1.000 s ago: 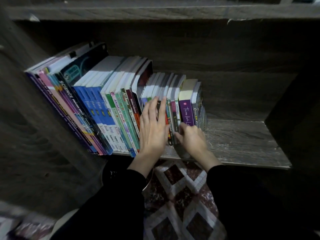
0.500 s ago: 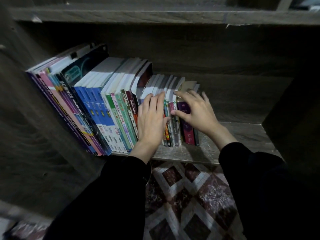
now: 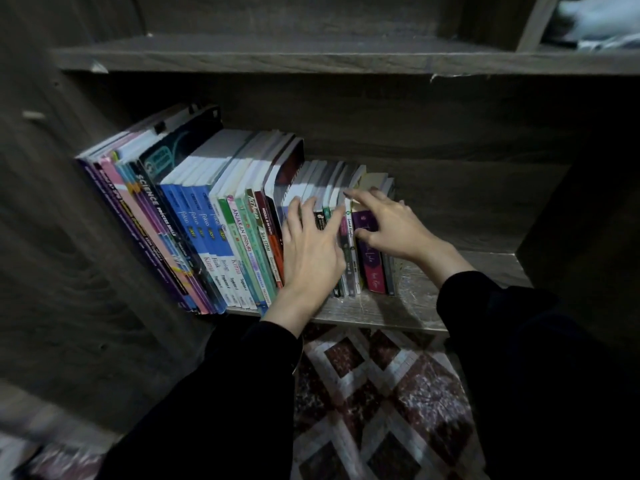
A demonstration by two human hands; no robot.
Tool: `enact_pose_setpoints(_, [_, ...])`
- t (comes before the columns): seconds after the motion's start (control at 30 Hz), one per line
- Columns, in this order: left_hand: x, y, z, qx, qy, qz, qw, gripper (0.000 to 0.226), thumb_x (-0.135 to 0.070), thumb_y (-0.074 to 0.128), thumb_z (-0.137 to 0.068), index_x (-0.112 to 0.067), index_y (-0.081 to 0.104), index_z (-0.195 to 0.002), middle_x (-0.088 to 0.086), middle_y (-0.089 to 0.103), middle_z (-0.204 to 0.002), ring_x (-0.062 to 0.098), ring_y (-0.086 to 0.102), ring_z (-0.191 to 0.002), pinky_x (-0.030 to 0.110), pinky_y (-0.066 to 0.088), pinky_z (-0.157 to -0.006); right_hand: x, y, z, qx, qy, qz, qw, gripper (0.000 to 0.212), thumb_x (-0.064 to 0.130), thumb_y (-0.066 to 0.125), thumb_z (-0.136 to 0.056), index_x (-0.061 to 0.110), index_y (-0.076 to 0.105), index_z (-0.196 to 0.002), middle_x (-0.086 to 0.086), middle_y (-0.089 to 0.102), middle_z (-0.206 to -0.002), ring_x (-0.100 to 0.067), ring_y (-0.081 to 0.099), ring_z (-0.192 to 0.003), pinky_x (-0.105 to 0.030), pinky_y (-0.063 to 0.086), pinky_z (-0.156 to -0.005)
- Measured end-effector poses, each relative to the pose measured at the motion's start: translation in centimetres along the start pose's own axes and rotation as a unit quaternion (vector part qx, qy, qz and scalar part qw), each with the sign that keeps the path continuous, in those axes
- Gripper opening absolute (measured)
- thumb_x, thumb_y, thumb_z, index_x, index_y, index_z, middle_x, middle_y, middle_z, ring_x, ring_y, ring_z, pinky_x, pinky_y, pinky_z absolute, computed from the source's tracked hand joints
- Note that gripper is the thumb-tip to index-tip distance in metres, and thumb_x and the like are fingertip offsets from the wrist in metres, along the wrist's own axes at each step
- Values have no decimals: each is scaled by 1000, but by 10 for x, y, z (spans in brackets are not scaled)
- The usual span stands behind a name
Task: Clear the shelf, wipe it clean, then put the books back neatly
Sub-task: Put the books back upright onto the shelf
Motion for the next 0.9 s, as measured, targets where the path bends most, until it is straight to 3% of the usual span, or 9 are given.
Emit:
enact_pose_setpoints(0.07, [0, -4, 13, -34, 3, 15, 999, 57, -14, 62, -82, -20, 46, -136, 22, 35, -141, 37, 23, -134, 51, 33, -106, 1, -1, -1, 6, 2, 3, 1000, 72, 18, 59, -85, 33, 25, -147, -7, 39, -145, -27, 30, -139, -61, 18, -112])
enact_pose_setpoints(0.17, [-1, -7, 39, -85, 25, 90, 992, 40, -20, 64, -86, -15, 50, -124, 17, 45, -124, 31, 45, -112, 46, 52, -82, 0, 0, -2, 8, -2, 13, 1000, 68, 16, 59, -83, 30, 30, -143, -7, 41, -143, -28, 33, -137, -56, 24, -110])
enact_pose_setpoints(0.3, [-1, 7, 36, 14, -62, 260, 964, 51, -35, 56, -94, -19, 32, -136, 10, 55, -122, 25, 64, -88, 36, 53, -78, 1, 1, 1, 2, 0, -8, 1000, 69, 12, 59, -82, 27, 32, -143, -9, 39, -144, -28, 33, -137, -48, 30, -106])
enact_pose_setpoints(0.37, [-9, 11, 23, 43, -78, 301, 949, 62, -25, 55, -95, -24, 19, -145, 8, 65, -93, 21, 64, -67, 38, 57, -67, 2, 2, 1, 4, 6, -8, 1000, 68, 11, 59, -81, 25, 33, -143, -10, 39, -144, -29, 34, -136, -47, 32, -104])
enact_pose_setpoints(0.47, [-15, 12, 17, 62, -86, 317, 942, 68, -8, 46, -98, -24, 9, -152, 2, 56, -59, 11, 48, -43, 33, 52, -45, 0, 3, -1, 18, 17, 7, 1000, 66, 13, 58, -82, 23, 33, -142, -13, 39, -143, -31, 37, -134, -46, 33, -102])
enact_pose_setpoints(0.6, [-8, -7, 34, 85, -113, 293, 945, 67, -8, 44, -99, -30, 9, -152, -1, 57, -59, 9, 50, -42, 22, 48, -41, -3, 5, -3, 31, 29, 15, 999, 66, 16, 58, -82, 25, 32, -141, -14, 37, -144, -34, 42, -130, -49, 35, -104])
enact_pose_setpoints(0.7, [5, -27, 52, 112, -150, 306, 933, 65, -8, 45, -98, -35, 16, -150, 1, 60, -74, 13, 59, -55, 29, 57, -55, -3, 5, -4, 36, 28, 18, 999, 63, 16, 59, -82, 24, 33, -139, -14, 38, -143, -34, 41, -131, -50, 32, -105])
enact_pose_setpoints(0.77, [12, -45, 58, 121, -150, 308, 932, 60, -5, 47, -97, -29, 27, -148, 0, 61, -84, 15, 66, -69, 33, 59, -60, -1, 3, -4, 47, 30, 24, 998, 62, 16, 58, -84, 24, 31, -139, -14, 37, -144, -34, 36, -134, -57, 23, -109])
enact_pose_setpoints(0.9, [21, -88, 57, 127, -125, 259, 949, 48, 2, 50, -91, -14, 45, -136, 0, 60, -79, 12, 63, -67, 24, 55, -53, 15, 0, 0, 42, 5, 40, 998, 67, 12, 55, -84, 23, 28, -144, -14, 35, -149, -28, 16, -145, -60, 0, -113])
Point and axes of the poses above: each hand's wrist, its own z-axis away from the middle knuckle, its own y-axis out of the palm, x = y × z, the point moved 8 cm from there along -z, towards the middle knuckle
